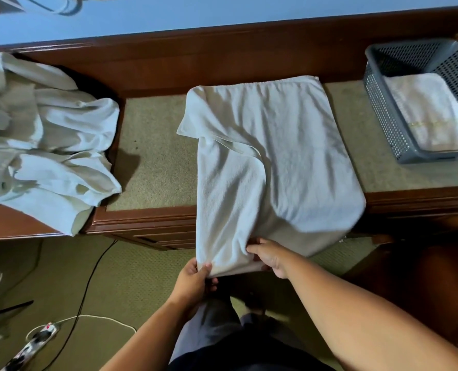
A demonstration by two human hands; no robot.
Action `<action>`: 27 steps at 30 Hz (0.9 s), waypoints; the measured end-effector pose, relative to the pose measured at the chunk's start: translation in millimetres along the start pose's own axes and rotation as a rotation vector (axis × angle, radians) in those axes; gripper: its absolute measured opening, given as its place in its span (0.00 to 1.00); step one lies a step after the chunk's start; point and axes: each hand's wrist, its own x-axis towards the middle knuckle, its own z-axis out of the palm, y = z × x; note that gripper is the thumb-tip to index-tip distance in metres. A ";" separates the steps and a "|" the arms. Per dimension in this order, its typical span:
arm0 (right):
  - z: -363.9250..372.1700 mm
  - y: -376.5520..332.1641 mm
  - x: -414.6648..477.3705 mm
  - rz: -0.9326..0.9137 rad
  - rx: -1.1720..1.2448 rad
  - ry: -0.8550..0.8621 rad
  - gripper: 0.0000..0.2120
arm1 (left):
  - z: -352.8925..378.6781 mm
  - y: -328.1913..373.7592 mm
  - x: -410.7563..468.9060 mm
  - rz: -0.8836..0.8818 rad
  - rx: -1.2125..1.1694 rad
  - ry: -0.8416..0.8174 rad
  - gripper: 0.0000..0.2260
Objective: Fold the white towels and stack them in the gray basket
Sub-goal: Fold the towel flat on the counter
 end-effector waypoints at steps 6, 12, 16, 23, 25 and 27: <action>10.6 4.1 8.1 -0.037 0.172 -0.028 0.21 | -0.2 2.2 -5.0 -0.023 -0.034 -0.001 0.04; 7.8 10.5 11.0 -0.077 0.142 0.254 0.03 | -4.4 4.8 -9.4 0.001 -0.013 0.019 0.04; -10.5 12.3 0.3 -0.124 0.226 0.397 0.12 | -5.6 5.5 -9.0 0.007 0.013 0.044 0.03; -41.2 29.4 -22.5 -0.245 0.688 0.297 0.05 | -5.3 5.7 -6.4 -0.015 0.044 0.066 0.04; -39.9 31.8 -25.6 -0.215 0.573 0.266 0.05 | -6.2 7.0 -6.7 -0.027 0.042 0.052 0.03; -34.0 35.0 -23.4 -0.162 0.394 0.291 0.11 | -7.1 8.3 -7.0 -0.037 0.034 0.035 0.03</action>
